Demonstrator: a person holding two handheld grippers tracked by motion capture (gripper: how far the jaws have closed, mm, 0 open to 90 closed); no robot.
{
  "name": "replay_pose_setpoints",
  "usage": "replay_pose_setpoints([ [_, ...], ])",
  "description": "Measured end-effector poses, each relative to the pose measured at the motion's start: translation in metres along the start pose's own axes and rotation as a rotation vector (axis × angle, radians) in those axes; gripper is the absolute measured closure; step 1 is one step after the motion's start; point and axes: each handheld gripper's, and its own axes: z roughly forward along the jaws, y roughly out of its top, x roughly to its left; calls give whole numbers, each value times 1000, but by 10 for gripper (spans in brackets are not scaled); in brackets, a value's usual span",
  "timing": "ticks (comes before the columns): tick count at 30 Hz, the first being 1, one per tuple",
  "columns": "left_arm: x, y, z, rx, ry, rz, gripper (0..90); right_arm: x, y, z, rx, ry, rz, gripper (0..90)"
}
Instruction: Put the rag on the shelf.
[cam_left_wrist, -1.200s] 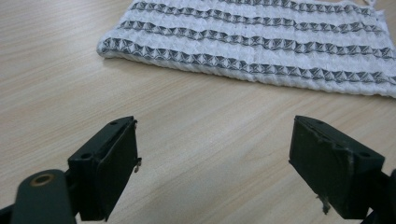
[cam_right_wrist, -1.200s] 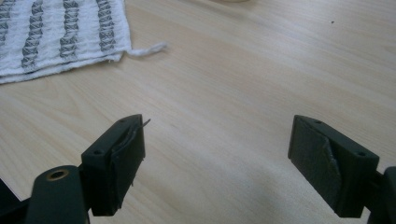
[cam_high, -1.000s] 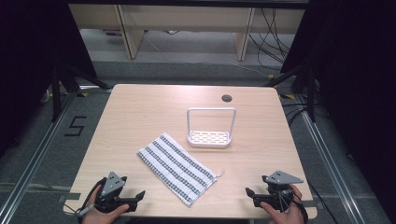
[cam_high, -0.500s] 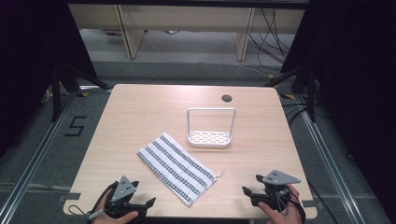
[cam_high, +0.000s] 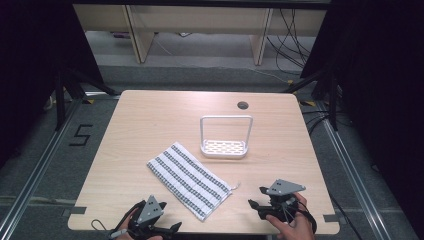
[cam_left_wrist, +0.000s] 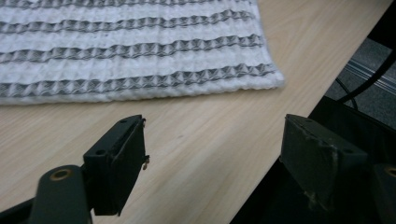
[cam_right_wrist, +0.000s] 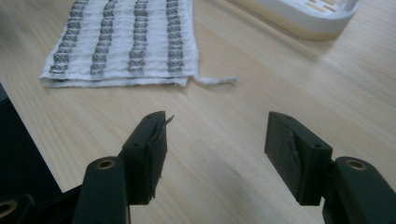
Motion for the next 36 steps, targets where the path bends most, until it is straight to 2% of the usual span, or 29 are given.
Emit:
replay_pose_setpoints([
  [1,-3,4,3,8,-13,17,237,2,4,4,9,9,-8,418],
  [2,-3,4,3,8,-13,17,247,2,4,4,9,9,-8,418],
  [3,-8,9,6,9,-21,40,259,3,7,8,21,10,-14,427],
  [4,-8,9,6,9,-21,40,267,3,9,10,21,11,-21,433],
  [5,-11,13,10,26,-26,72,280,3,12,13,28,17,-32,437],
  [7,-17,17,16,34,-44,85,318,5,17,18,51,31,-31,447],
  [9,-20,19,19,39,-52,97,324,4,18,21,44,30,-49,454],
  [10,-22,23,22,46,-64,124,356,6,23,28,44,29,-62,468],
  [11,-25,25,24,36,-76,115,365,8,24,29,56,41,-48,471],
  [12,-25,27,26,40,-70,118,374,8,26,32,53,36,-71,475],
  [13,-24,29,27,45,-65,142,384,9,28,36,54,40,-75,481],
  [14,-24,29,27,45,-65,142,393,9,28,36,54,40,-75,481],
  [15,-24,32,29,35,-83,135,406,11,32,41,64,49,-84,489],
  [16,-23,33,30,49,-72,153,413,12,33,43,64,53,-91,491],
  [18,-25,34,31,50,-77,141,426,12,35,44,77,59,-97,495],
  [19,-26,35,32,55,-82,150,426,13,37,47,81,60,-103,497],
  [20,-28,36,34,44,-98,143,432,14,38,51,71,55,-106,499],
  [22,-29,37,37,60,-106,155,444,16,42,56,81,65,-101,507],
  [24,-31,38,40,74,-107,142,445,16,45,58,106,69,-109,508],
  [25,-29,39,41,77,-115,169,446,17,45,60,115,77,-100,508],
  [26,-31,39,43,77,-122,163,448,16,46,62,102,70,-120,509],
  [27,-31,39,43,77,-122,163,450,16,46,62,102,70,-120,509],
  [28,-31,40,44,90,-108,161,450,16,47,64,114,80,-130,510],
  [29,-31,41,46,95,-111,191,457,17,48,67,111,77,-133,512],
  [30,-32,42,48,96,-120,188,461,18,49,66,136,81,-101,513],
  [32,-34,42,49,100,-128,174,470,18,49,69,124,75,-115,513],
  [33,-33,43,51,111,-119,179,472,18,50,72,128,73,-114,513],
  [35,-34,45,53,110,-122,164,481,19,50,72,139,75,-96,513],
  [36,-31,47,54,122,-116,202,491,18,51,75,133,74,-115,513],
])
